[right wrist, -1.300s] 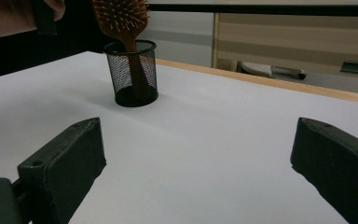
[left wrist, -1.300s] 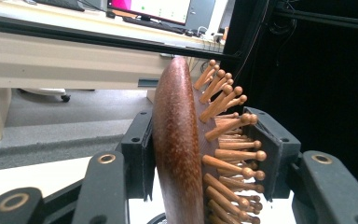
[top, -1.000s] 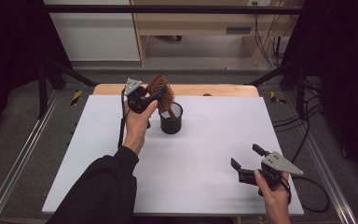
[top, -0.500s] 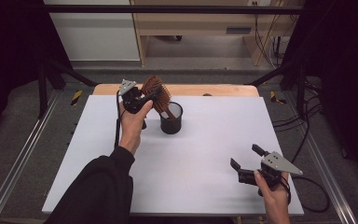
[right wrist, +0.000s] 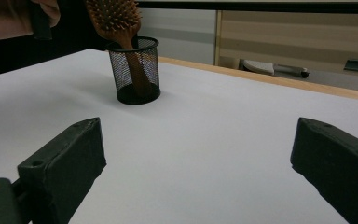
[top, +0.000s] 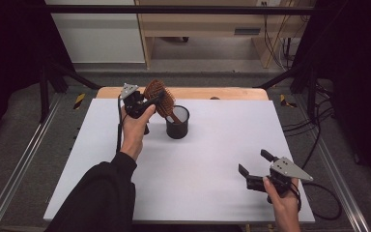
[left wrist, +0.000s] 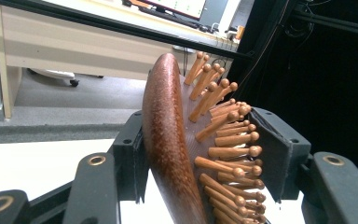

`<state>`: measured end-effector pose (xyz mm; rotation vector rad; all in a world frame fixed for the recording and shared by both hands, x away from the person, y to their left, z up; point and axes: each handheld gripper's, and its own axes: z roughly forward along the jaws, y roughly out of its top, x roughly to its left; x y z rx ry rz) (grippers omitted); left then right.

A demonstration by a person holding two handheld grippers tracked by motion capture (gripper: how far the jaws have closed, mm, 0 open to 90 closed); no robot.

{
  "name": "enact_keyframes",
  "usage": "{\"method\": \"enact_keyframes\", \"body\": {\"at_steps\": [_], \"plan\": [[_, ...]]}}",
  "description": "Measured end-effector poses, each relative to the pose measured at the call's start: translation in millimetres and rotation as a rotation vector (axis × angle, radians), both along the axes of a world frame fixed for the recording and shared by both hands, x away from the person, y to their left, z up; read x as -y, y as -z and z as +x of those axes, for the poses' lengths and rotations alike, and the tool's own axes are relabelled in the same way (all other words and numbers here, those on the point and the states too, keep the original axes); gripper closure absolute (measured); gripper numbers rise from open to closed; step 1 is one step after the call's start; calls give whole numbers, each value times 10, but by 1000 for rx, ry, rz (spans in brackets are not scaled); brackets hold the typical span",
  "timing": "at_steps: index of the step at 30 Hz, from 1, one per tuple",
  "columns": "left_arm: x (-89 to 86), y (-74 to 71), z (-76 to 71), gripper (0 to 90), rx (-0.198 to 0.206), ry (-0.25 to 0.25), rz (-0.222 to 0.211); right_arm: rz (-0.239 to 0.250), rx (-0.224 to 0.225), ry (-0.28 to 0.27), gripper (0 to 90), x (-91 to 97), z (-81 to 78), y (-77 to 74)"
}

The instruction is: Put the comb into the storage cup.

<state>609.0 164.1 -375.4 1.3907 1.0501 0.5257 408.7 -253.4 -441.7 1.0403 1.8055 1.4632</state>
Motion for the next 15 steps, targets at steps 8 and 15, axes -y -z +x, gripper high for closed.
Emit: {"method": "enact_keyframes", "body": {"at_steps": [8, 15], "plan": [[-28, 14, 9, 414, -4, -4, 5, -1, -2, -1, 29, -2, 1, 2], [-15, 14, 4, 402, 4, -9, 21, -1, -4, -2, 29, -3, 3, 4]]}}
